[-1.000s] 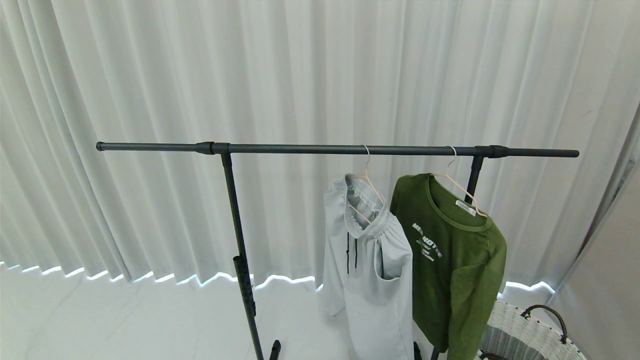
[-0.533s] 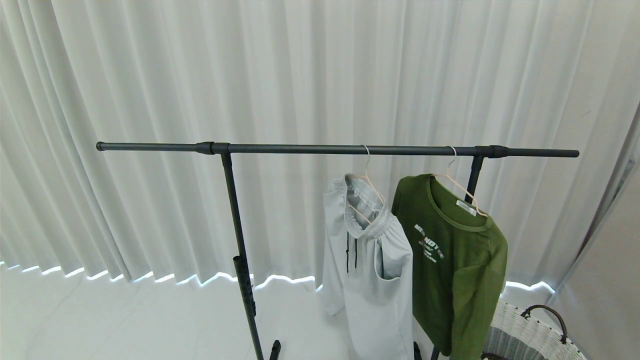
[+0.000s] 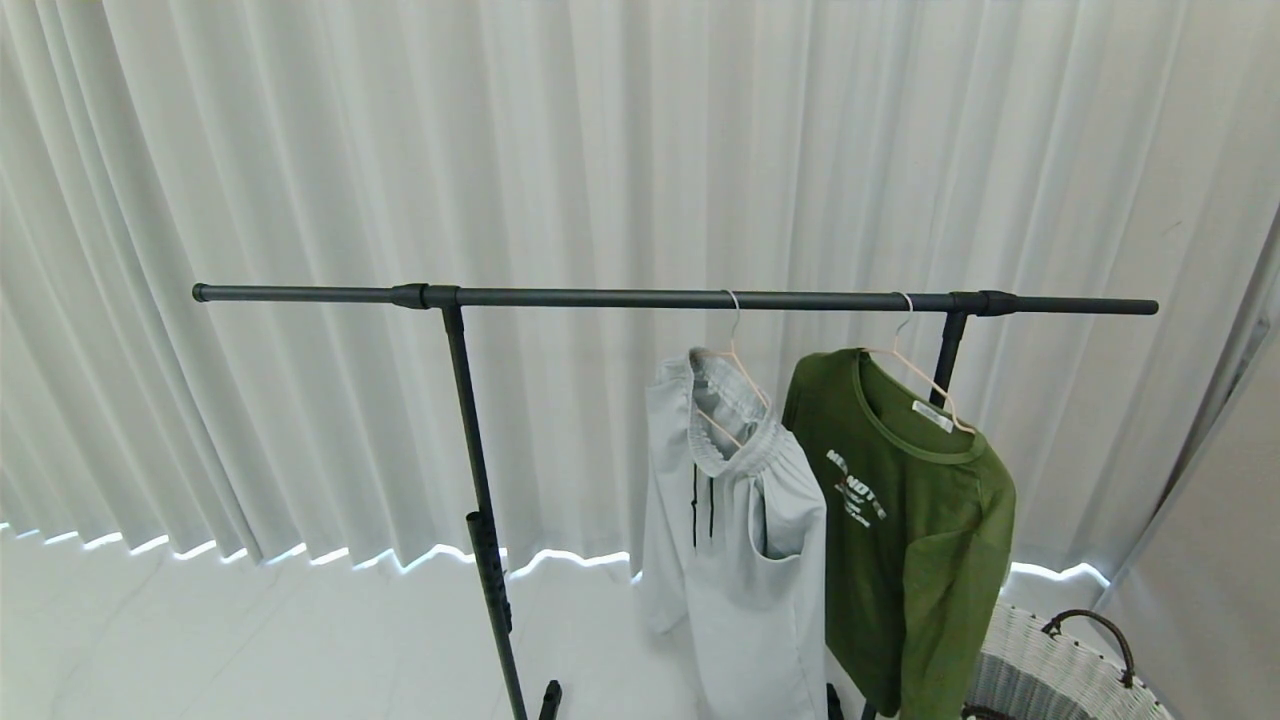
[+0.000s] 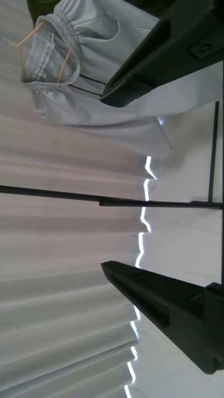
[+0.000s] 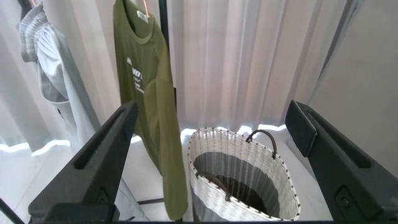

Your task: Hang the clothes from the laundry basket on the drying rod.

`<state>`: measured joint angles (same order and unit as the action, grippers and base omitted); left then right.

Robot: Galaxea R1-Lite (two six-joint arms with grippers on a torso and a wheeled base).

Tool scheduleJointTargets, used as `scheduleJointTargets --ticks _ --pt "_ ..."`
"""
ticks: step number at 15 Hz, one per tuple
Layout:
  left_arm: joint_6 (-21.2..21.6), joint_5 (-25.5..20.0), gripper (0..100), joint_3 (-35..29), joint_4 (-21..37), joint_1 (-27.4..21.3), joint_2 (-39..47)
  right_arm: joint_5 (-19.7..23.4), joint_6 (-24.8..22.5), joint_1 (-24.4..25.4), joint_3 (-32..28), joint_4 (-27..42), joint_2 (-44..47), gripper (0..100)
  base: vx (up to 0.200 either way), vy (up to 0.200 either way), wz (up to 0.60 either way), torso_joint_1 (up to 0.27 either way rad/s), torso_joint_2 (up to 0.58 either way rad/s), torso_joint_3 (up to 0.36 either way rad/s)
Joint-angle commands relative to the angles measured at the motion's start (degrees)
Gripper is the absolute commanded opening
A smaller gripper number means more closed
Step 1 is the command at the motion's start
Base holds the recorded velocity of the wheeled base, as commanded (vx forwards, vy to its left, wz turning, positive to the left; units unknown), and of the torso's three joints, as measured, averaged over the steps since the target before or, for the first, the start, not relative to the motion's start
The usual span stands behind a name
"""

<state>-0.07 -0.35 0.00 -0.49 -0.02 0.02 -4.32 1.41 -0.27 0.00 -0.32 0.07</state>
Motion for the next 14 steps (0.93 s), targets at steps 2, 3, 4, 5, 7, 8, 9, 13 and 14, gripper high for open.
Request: scheduleJointTargets --ticks 2,3,4,5,7,8,9,13,14 --pt "0.0 0.0 100 0.0 0.0 0.0 0.0 0.0 0.0 0.0 0.0 0.0 0.0 100 0.000 0.000 0.00 0.000 0.00 0.000" --pt "0.0 0.0 100 0.0 0.0 0.0 0.0 0.0 0.0 0.0 0.0 0.0 0.0 100 0.000 0.000 0.00 0.000 0.00 0.000" --pt "0.0 0.0 100 0.0 0.0 0.0 0.0 0.0 0.0 0.0 0.0 0.0 0.0 100 0.000 0.000 0.00 0.000 0.00 0.000" --pt "0.0 0.0 100 0.0 0.0 -0.1 0.0 0.0 0.0 0.0 0.0 0.0 0.0 100 0.000 0.000 0.00 0.000 0.00 0.000" --pt "0.0 0.0 100 0.0 0.0 0.0 0.0 0.0 0.0 0.0 0.0 0.0 0.0 100 0.000 0.000 0.00 0.000 0.00 0.000" --pt "0.0 0.0 100 0.0 0.0 0.0 0.0 0.0 0.0 0.0 0.0 0.0 0.0 100 0.000 0.000 0.00 0.000 0.00 0.000" --pt "0.0 0.0 100 0.0 0.0 0.0 0.0 0.0 0.0 0.0 0.0 0.0 0.0 100 0.000 0.000 0.00 0.000 0.00 0.000" --pt "0.0 0.0 100 0.0 0.0 -0.1 0.0 0.0 0.0 0.0 0.0 0.0 0.0 100 0.000 0.000 0.00 0.000 0.00 0.000" --pt "0.0 0.0 100 0.0 0.0 0.0 0.0 0.0 0.0 0.0 0.0 0.0 0.0 100 0.000 0.000 0.00 0.000 0.00 0.000"
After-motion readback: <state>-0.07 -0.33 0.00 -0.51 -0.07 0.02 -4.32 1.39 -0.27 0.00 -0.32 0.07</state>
